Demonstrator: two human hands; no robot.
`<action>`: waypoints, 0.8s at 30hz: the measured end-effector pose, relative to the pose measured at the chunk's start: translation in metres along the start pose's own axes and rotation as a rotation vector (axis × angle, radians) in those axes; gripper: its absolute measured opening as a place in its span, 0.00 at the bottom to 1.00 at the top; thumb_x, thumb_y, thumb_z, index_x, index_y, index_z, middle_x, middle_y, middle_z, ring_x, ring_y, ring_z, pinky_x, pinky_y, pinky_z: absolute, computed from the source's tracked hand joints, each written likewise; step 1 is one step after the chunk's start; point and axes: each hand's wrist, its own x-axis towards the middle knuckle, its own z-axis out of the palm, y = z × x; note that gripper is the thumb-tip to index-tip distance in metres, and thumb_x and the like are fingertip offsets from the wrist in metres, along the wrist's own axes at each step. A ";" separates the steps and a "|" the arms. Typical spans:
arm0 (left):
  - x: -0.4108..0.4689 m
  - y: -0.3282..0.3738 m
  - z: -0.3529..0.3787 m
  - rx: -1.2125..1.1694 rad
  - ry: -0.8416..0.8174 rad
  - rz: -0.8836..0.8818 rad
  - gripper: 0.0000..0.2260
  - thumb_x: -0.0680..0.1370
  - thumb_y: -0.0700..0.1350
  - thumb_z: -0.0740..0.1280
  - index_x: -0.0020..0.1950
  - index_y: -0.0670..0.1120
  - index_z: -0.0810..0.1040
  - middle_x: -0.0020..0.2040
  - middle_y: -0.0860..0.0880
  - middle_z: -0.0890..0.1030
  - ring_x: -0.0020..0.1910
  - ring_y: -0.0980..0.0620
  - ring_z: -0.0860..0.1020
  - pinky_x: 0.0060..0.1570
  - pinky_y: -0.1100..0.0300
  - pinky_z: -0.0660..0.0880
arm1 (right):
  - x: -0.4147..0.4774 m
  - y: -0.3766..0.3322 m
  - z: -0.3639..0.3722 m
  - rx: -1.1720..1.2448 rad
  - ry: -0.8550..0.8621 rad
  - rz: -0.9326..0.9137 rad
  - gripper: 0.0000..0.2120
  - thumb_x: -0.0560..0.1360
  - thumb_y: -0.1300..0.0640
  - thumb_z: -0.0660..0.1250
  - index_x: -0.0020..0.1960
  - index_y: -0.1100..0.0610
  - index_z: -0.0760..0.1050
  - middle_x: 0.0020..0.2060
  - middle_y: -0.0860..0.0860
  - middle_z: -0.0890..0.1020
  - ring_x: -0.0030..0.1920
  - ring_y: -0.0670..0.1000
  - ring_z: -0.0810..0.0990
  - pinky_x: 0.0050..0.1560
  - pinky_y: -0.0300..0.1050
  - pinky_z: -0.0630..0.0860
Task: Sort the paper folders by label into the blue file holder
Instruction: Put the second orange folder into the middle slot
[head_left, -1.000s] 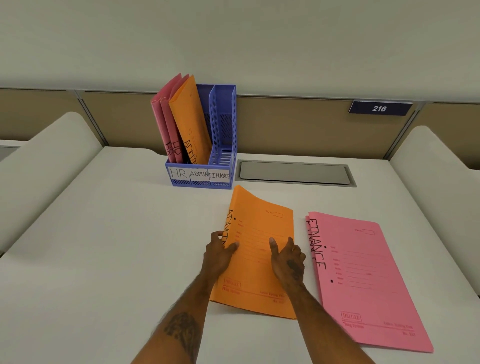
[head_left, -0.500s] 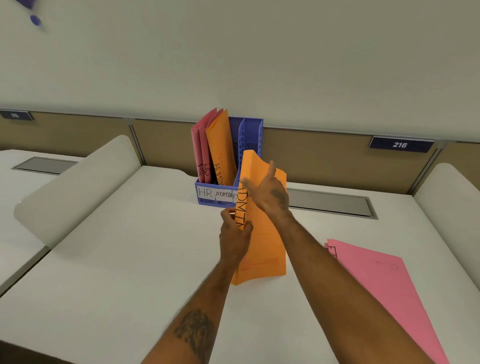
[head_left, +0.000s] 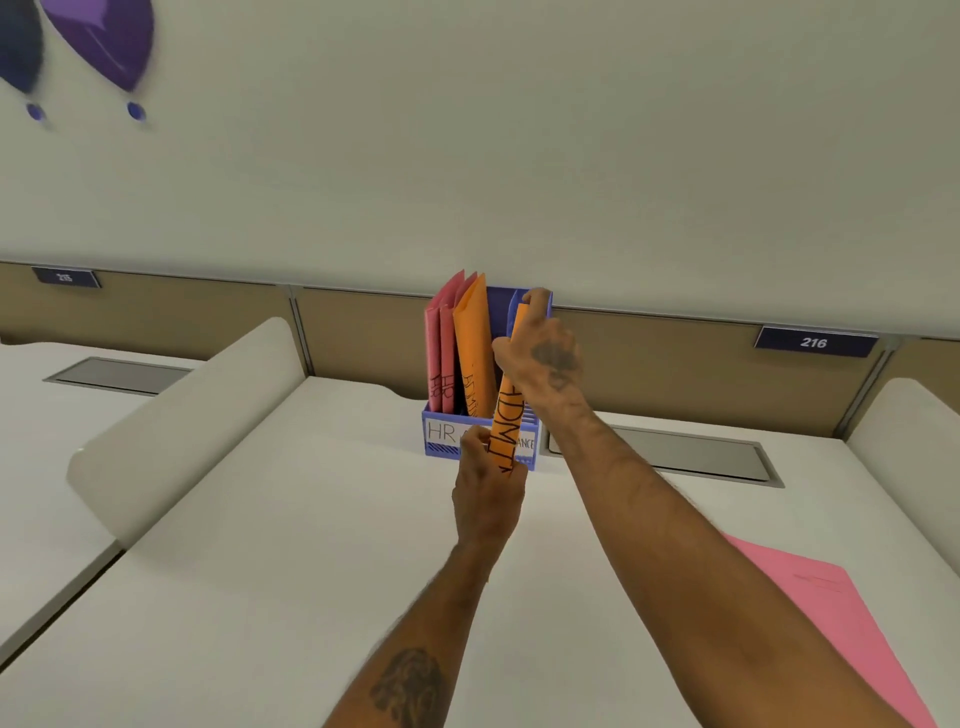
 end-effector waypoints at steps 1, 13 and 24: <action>0.006 -0.003 -0.006 0.004 -0.019 0.023 0.20 0.77 0.49 0.69 0.57 0.56 0.58 0.51 0.51 0.78 0.44 0.51 0.80 0.39 0.55 0.81 | 0.002 -0.006 0.001 -0.002 0.023 0.002 0.23 0.73 0.57 0.66 0.65 0.58 0.62 0.38 0.53 0.76 0.33 0.54 0.75 0.34 0.45 0.74; 0.146 -0.053 -0.085 0.287 -0.238 0.450 0.36 0.78 0.69 0.49 0.80 0.51 0.50 0.80 0.46 0.55 0.79 0.47 0.54 0.76 0.45 0.57 | 0.052 -0.064 0.027 0.019 0.249 0.034 0.19 0.74 0.51 0.68 0.58 0.56 0.63 0.38 0.52 0.75 0.33 0.53 0.73 0.33 0.44 0.71; 0.271 -0.023 -0.067 0.626 -0.423 0.564 0.37 0.80 0.56 0.60 0.81 0.51 0.40 0.81 0.44 0.40 0.80 0.44 0.37 0.76 0.43 0.41 | 0.111 -0.076 0.054 0.003 0.333 -0.049 0.19 0.73 0.55 0.66 0.60 0.58 0.65 0.35 0.49 0.73 0.30 0.53 0.72 0.34 0.42 0.67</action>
